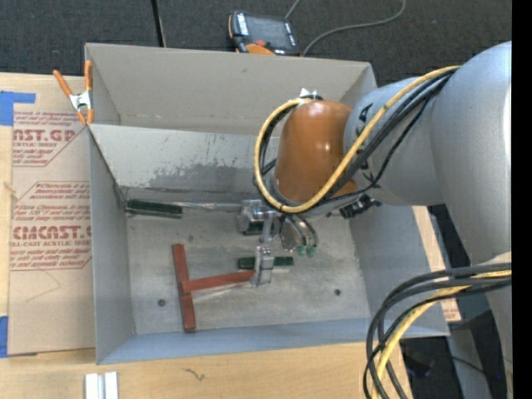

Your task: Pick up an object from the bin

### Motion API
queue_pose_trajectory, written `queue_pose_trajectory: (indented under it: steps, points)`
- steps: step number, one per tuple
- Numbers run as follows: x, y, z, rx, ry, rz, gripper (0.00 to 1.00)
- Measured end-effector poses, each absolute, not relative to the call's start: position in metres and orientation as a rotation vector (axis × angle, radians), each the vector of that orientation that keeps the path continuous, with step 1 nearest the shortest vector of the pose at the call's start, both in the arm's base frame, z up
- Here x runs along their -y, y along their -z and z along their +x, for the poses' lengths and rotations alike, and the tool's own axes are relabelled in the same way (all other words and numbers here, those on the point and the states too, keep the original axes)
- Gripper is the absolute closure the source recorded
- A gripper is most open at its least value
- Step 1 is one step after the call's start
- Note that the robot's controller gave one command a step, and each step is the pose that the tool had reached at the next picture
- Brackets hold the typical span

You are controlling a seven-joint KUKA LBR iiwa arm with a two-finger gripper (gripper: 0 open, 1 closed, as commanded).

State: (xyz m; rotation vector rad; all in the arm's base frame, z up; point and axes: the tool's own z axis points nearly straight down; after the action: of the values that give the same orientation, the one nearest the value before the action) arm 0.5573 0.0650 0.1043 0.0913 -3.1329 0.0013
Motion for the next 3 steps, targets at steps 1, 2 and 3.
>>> queue_pose_trajectory:
  steps: [1,2,3]
  points:
    - [-0.047,-0.101,0.528,3.125,0.000,0.299,0.00]
    - [-0.088,-0.068,0.543,3.119,0.002,0.382,0.00]
    - [-0.086,-0.070,0.543,3.120,0.002,0.378,1.00]
